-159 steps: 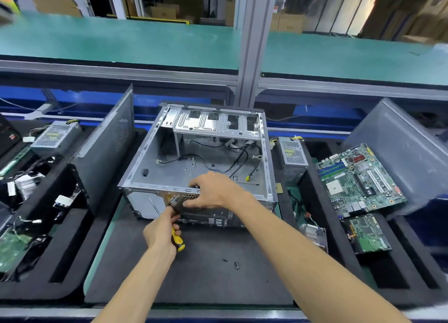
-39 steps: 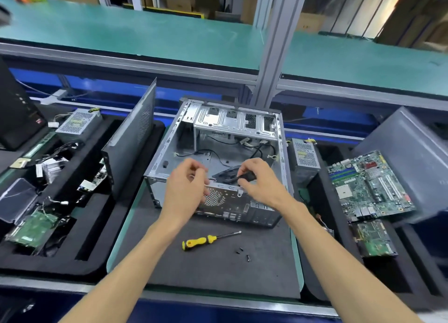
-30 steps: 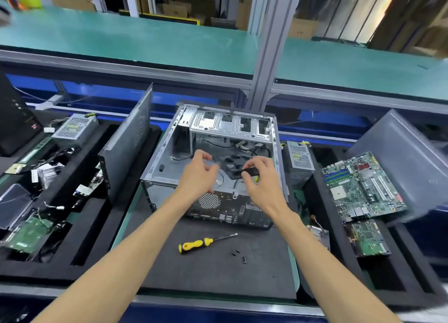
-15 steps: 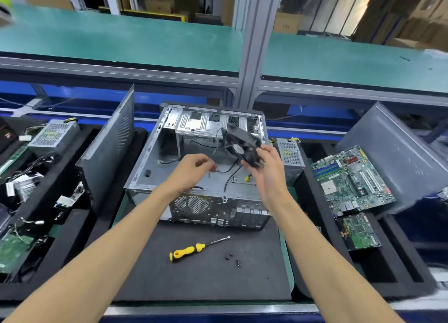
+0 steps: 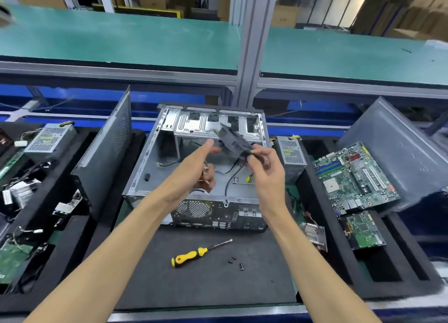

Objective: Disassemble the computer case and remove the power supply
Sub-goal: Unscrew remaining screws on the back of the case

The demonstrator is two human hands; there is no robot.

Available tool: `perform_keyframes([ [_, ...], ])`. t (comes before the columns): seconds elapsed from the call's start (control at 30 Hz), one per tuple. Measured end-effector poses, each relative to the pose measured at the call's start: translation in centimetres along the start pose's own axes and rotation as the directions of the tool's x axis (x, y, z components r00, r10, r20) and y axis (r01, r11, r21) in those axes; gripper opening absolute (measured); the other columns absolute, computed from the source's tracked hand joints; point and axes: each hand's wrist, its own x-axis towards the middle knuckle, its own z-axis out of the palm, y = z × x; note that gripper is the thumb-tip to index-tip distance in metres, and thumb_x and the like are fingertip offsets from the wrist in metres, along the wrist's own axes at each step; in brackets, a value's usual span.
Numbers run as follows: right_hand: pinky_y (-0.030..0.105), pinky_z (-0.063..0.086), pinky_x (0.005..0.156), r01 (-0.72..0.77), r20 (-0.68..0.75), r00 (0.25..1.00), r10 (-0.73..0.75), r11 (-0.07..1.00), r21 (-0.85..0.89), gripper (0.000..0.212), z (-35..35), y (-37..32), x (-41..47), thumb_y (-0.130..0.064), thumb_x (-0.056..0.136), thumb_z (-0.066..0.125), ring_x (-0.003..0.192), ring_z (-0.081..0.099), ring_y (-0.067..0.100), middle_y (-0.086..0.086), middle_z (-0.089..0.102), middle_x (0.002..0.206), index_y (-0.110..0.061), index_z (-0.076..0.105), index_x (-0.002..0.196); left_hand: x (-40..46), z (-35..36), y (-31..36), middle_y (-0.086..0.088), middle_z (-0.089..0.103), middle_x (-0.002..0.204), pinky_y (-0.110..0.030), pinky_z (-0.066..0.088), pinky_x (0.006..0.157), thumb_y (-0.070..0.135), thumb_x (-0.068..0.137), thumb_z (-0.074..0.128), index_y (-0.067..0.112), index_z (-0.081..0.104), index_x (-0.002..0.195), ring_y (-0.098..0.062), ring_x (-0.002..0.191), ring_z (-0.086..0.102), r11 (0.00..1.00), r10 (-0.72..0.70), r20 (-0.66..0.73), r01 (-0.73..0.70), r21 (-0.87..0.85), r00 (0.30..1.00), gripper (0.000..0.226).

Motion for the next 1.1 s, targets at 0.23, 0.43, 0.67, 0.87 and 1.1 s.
perform_keyframes([
  [0.23,0.052,0.042,0.108,0.280,0.172,0.957,-0.235,0.903,-0.327,0.010,-0.9,-0.6,-4.3,-0.014,0.089,0.072,0.137,0.045,0.021,-0.007,0.045,0.138,-0.019,0.070,0.097,-0.6,2.2,-0.4,-0.005,0.074,0.085,-0.031,0.058,0.064,0.016,0.096,0.061,0.007,0.070,0.093,-0.020,0.085,0.067,0.985,0.097,-0.221,-0.126,-0.119,0.971,0.014],
  [0.43,0.015,0.048,0.091,0.021,-0.036,0.999,-0.028,0.983,-0.184,0.034,-3.4,-2.8,-5.2,-0.024,0.096,0.067,0.116,0.056,0.003,-0.004,0.052,0.132,-0.035,0.057,0.127,-0.8,3.9,-1.8,-0.002,0.077,0.091,-0.023,0.055,0.061,0.017,0.094,0.061,0.022,0.076,0.080,-0.012,0.080,0.071,0.982,0.150,-0.083,-0.159,-0.103,0.985,0.022],
  [0.67,-0.001,0.040,0.082,-0.224,-0.176,0.965,0.192,0.958,-0.181,0.015,-9.8,-1.9,-5.2,-0.034,0.106,0.049,0.096,0.052,-0.029,-0.032,0.059,0.113,-0.031,0.054,0.119,-1.1,10.7,-2.6,0.008,0.077,0.087,-0.017,0.054,0.060,0.020,0.097,0.063,0.019,0.072,0.097,-0.002,0.076,0.069,0.989,0.145,0.128,-0.144,-0.014,0.981,0.009],
  [0.87,0.010,0.042,0.089,-0.316,-0.416,0.874,0.253,0.944,-0.092,0.029,-17.2,-0.8,-5.9,-0.038,0.105,0.050,0.111,0.057,-0.008,-0.017,0.064,0.125,-0.026,0.066,0.125,-0.4,15.2,-2.3,-0.015,0.069,0.094,-0.032,0.060,0.067,0.032,0.102,0.054,0.018,0.052,0.124,-0.021,0.070,0.070,0.988,0.119,0.065,-0.125,0.094,0.991,0.026],
  [1.1,0.021,0.038,0.096,-0.430,-0.463,0.816,0.345,0.898,-0.090,0.024,-24.6,1.2,-5.0,-0.038,0.106,0.046,0.114,0.051,0.004,-0.019,0.055,0.123,-0.029,0.054,0.126,3.0,21.2,-4.4,-0.012,0.074,0.084,-0.019,0.052,0.059,0.006,0.101,0.051,0.009,0.068,0.101,-0.017,0.068,0.069,0.906,0.074,0.250,-0.170,0.388,0.966,0.017],
])
